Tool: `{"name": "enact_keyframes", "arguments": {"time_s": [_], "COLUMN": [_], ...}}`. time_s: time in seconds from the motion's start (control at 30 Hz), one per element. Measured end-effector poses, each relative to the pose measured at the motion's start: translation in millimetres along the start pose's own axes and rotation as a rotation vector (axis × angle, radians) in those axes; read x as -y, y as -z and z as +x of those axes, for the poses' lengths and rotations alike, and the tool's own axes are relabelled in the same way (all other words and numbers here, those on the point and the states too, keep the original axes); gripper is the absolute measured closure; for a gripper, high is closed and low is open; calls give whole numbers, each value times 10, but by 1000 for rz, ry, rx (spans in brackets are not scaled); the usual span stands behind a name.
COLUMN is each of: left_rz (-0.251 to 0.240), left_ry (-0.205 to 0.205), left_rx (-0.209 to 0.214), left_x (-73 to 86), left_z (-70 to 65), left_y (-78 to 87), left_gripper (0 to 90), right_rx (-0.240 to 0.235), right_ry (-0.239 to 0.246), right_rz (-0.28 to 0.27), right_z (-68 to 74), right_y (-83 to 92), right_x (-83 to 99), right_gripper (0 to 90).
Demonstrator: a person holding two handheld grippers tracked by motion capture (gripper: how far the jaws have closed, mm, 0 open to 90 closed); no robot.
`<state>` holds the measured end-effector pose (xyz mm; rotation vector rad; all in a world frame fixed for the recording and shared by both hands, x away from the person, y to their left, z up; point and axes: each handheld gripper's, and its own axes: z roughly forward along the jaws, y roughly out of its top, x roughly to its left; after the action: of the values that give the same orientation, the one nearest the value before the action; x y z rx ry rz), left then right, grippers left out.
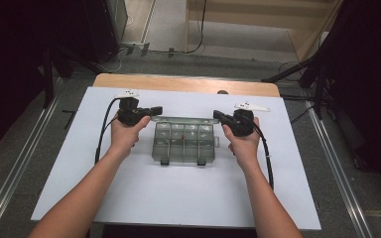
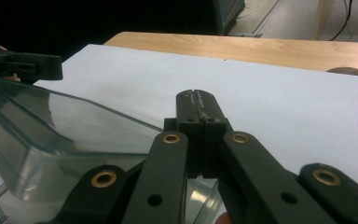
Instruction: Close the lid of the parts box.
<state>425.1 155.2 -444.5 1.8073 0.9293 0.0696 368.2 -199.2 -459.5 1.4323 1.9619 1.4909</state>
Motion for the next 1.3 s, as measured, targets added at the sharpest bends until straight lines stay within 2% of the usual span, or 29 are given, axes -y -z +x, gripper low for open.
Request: {"name": "enact_keyframes", "arguments": {"time_s": [0.4,0.57,0.8,0.87,1.3], "left_rz": [-12,-16,-16,-18,-21], "left_ry": [-26,-23,-43,-38,-74], "left_rx": [1,-1,3,5,-34], "left_x": [126,195,292,331,561], "left_z": [-82,-102,-174,-193,-246], "left_y": [98,133,193,208,276], "left_gripper": [900,900,900,900,900], "right_rx": [-10,-11,-8,-12,-26], "right_ry": [17,29,47,55,74], "right_rz": [0,0,9,8,-1], "right_z": [87,117,153,166,232], "right_y": [91,133,179,192,225], "right_x": [97,141,250,281,489], "right_gripper": [900,900,900,900,900]}}
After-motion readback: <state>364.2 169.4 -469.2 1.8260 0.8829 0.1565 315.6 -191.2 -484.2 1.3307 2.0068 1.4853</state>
